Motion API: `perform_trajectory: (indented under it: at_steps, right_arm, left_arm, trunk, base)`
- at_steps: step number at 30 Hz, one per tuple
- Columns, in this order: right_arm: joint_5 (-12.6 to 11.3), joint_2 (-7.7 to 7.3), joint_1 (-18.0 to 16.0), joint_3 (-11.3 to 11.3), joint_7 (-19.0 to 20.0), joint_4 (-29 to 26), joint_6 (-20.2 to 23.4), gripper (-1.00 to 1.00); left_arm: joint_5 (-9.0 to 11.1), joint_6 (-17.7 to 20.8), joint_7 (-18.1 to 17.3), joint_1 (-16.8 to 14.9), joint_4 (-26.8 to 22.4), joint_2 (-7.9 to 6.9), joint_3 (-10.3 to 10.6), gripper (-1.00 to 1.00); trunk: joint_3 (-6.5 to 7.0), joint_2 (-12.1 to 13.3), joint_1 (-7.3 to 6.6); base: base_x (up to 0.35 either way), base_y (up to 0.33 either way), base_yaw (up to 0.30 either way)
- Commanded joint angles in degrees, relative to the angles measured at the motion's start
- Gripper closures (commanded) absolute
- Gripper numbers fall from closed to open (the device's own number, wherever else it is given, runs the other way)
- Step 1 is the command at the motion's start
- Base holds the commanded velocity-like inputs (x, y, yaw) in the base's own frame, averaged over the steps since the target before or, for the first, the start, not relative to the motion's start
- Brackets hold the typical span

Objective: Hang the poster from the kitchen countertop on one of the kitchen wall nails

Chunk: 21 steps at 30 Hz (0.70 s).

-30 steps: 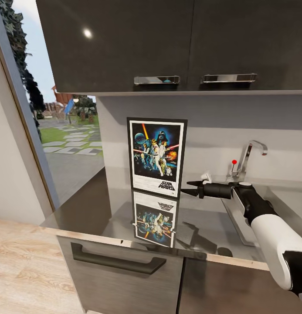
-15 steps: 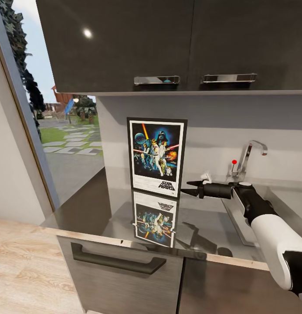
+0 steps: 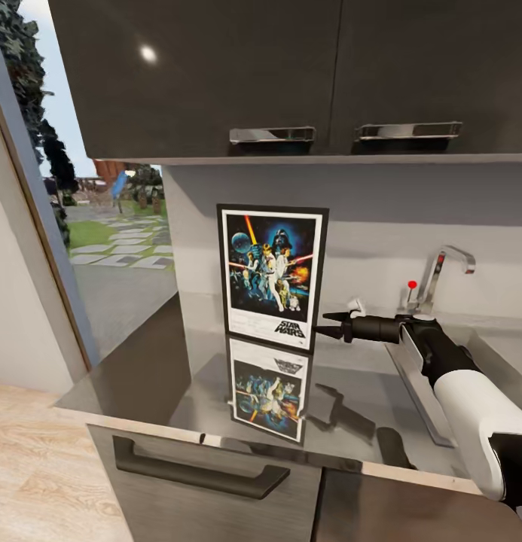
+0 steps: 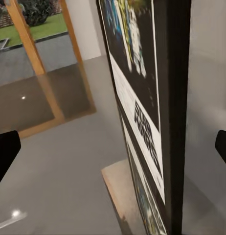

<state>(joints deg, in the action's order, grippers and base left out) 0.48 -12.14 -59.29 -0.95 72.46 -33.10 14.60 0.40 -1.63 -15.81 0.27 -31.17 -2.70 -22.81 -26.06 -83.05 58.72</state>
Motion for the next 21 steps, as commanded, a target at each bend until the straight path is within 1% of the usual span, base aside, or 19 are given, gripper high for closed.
perform_trajectory:
  at_steps: [1,21]
  right_arm:
    - [0.0,0.01,0.0,-0.1,0.2,0.0,0.5,-1.00]
    - [0.0,0.01,0.0,-0.1,0.2,0.0,0.5,-1.00]
  left_arm:
    - [0.0,0.0,-0.4,0.0,0.0,0.01,-0.2,-1.00]
    - [0.0,0.0,-0.4,0.0,0.0,-0.02,-0.2,-1.00]
  trunk:
    - [-0.05,0.0,0.01]
    - [-0.05,0.0,0.01]
  base:
    - [0.036,0.000,0.000]
    - [0.028,0.000,0.000]
